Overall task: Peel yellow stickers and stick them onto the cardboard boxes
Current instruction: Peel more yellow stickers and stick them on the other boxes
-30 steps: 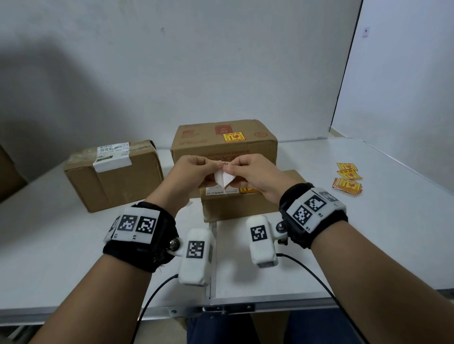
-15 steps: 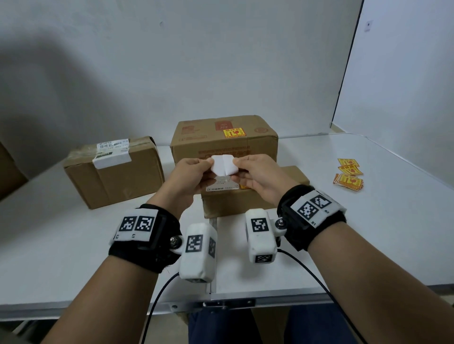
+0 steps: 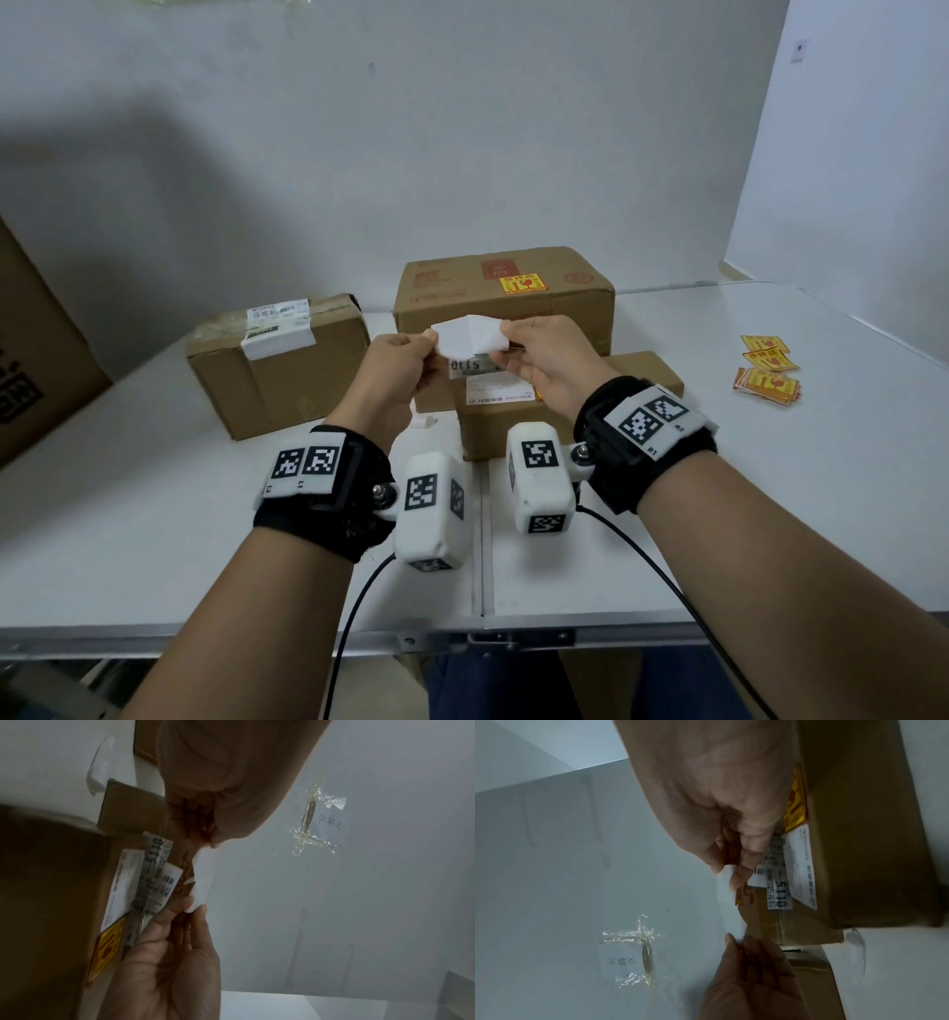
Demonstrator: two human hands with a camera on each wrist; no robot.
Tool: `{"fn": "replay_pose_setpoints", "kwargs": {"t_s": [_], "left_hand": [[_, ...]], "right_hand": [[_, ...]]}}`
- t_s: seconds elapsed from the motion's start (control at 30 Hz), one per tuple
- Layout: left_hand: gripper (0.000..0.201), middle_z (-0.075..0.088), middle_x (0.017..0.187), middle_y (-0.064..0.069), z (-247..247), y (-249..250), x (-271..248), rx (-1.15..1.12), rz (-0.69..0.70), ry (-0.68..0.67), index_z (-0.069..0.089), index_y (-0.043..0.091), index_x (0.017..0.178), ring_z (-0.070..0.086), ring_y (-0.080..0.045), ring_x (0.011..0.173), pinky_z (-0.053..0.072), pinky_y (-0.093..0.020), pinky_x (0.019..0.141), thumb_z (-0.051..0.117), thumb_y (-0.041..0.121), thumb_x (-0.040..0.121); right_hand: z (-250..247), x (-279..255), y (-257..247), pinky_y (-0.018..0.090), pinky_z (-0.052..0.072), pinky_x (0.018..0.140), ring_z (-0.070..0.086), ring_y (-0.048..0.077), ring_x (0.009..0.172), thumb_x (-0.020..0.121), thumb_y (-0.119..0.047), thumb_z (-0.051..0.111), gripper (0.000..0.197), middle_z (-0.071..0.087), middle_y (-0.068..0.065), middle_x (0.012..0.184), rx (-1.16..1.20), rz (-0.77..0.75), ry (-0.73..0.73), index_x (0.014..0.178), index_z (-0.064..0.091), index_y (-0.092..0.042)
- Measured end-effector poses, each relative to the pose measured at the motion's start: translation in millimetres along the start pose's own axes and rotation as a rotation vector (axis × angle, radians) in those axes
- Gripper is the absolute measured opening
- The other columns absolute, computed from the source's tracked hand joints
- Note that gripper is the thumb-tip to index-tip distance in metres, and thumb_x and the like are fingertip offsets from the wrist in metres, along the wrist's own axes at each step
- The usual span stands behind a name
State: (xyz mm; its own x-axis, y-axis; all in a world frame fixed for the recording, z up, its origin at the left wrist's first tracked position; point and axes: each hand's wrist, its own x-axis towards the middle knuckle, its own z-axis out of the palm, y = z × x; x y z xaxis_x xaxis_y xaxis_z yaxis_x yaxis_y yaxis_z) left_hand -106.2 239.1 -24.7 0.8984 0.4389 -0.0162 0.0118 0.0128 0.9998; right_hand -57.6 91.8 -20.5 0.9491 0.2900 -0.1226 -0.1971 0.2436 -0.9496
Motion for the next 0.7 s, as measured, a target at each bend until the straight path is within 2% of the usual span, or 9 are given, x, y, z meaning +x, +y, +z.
{"fn": "replay_pose_setpoints", "kwargs": {"t_s": [0.1, 0.23, 0.37, 0.47, 0.57, 0.63, 0.7], "left_hand": [[0.026, 0.062, 0.071, -0.004, -12, 2, 3, -0.005, 0.007, 0.023, 0.062, 0.005, 0.077, 0.057, -0.012, 0.067, 0.053, -0.026, 0.078, 0.051, 0.014, 0.099], [0.030, 0.056, 0.064, 0.000, -29, 1, 8, -0.011, 0.008, 0.073, 0.061, 0.007, 0.072, 0.053, -0.010, 0.063, 0.053, -0.026, 0.077, 0.051, 0.016, 0.100], [0.027, 0.055, 0.069, -0.002, -46, 0, 15, 0.011, 0.014, 0.089, 0.061, 0.009, 0.075, 0.054, -0.012, 0.067, 0.051, -0.031, 0.084, 0.051, 0.019, 0.099], [0.030, 0.056, 0.070, -0.004, -55, -2, 23, 0.019, 0.036, 0.097, 0.060, 0.008, 0.072, 0.053, -0.013, 0.068, 0.051, -0.025, 0.073, 0.051, 0.017, 0.099], [0.030, 0.057, 0.073, -0.009, -87, -12, 34, 0.018, 0.024, 0.215, 0.059, 0.007, 0.072, 0.055, -0.020, 0.070, 0.046, -0.028, 0.066, 0.046, 0.010, 0.099], [0.030, 0.055, 0.075, -0.011, -106, -20, 38, 0.080, 0.031, 0.229, 0.062, 0.008, 0.070, 0.050, -0.022, 0.076, 0.041, -0.032, 0.070, 0.048, 0.011, 0.097], [0.023, 0.060, 0.077, -0.013, -107, -23, 37, 0.193, 0.054, 0.150, 0.065, 0.006, 0.074, 0.054, -0.021, 0.072, 0.045, -0.029, 0.068, 0.055, 0.012, 0.095]], "right_hand": [[13, 2, -3, 0.029, 0.058, 0.080, 0.063, 0.020, 0.082, 0.097, -0.003, 0.052, 0.004, 0.058, 0.019, 0.115, 0.024, -0.004, -0.019, 0.096, 0.055, 0.000], [29, 4, -4, 0.027, 0.059, 0.077, 0.063, 0.021, 0.087, 0.096, -0.002, 0.053, 0.004, 0.057, 0.020, 0.120, 0.029, 0.006, -0.043, 0.097, 0.055, 0.001], [40, 7, -4, 0.028, 0.058, 0.080, 0.063, 0.021, 0.090, 0.095, -0.001, 0.053, 0.005, 0.059, 0.019, 0.120, 0.038, 0.018, -0.058, 0.096, 0.057, 0.002], [46, 11, -5, 0.029, 0.058, 0.081, 0.063, 0.023, 0.093, 0.095, 0.000, 0.053, 0.010, 0.059, 0.019, 0.118, 0.060, 0.020, -0.058, 0.103, 0.057, 0.004], [34, 19, -16, 0.028, 0.057, 0.079, 0.061, 0.020, 0.088, 0.094, 0.005, 0.050, 0.031, 0.053, 0.011, 0.104, 0.159, -0.040, 0.044, 0.125, 0.048, 0.003], [22, 26, -26, 0.026, 0.055, 0.078, 0.060, 0.017, 0.084, 0.094, 0.006, 0.049, 0.030, 0.052, 0.009, 0.102, 0.184, -0.095, 0.112, 0.124, 0.049, 0.003], [21, 33, -28, 0.027, 0.055, 0.082, 0.060, 0.015, 0.081, 0.095, 0.003, 0.049, 0.021, 0.054, 0.008, 0.102, 0.177, -0.116, 0.134, 0.115, 0.052, 0.001]]}}
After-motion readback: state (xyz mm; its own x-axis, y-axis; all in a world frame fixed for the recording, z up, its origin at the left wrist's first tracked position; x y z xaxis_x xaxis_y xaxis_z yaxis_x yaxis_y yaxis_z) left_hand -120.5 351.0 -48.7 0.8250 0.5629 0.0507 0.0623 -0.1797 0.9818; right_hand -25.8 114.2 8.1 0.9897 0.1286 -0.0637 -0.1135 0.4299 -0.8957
